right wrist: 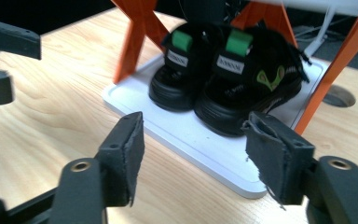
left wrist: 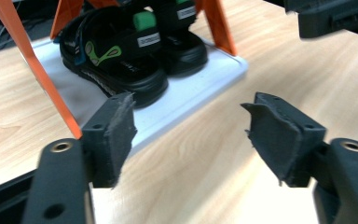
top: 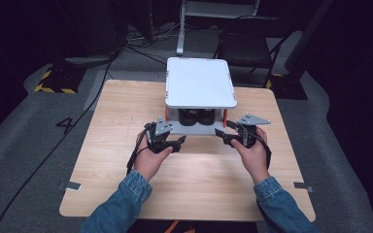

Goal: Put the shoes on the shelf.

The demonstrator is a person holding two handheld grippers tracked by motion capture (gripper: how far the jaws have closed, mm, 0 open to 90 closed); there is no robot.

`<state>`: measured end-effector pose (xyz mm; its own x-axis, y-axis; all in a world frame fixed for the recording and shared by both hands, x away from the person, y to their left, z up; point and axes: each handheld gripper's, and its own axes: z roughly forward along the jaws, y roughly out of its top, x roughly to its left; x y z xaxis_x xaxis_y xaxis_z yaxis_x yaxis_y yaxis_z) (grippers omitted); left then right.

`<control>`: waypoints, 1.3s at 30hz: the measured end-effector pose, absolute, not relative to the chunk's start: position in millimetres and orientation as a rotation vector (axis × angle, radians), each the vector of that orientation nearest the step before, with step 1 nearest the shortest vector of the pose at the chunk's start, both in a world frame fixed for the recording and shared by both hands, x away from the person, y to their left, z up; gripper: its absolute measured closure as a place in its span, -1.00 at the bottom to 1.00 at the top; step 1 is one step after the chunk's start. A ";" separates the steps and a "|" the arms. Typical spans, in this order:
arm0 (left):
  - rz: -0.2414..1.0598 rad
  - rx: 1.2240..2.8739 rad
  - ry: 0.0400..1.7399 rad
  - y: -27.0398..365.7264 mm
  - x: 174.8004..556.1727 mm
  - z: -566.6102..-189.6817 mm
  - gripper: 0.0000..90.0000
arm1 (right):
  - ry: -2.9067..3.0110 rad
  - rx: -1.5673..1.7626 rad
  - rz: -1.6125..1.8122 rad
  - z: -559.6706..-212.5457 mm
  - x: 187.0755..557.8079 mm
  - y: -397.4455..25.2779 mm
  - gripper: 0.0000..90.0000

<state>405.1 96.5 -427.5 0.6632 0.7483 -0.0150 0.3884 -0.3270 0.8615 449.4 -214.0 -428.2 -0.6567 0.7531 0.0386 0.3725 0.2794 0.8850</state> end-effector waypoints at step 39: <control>0.361 2.174 1.271 245.6 371.5 -483.3 -0.63 | 2.268 1.277 1.065 -473.8 414.2 -349.2 -0.37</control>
<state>371.5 245.6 -483.3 0.5072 0.8598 -0.0595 0.6998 -0.3706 0.6107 414.2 -349.2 -473.8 -0.5452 0.8351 0.0739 0.5900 0.3196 0.7415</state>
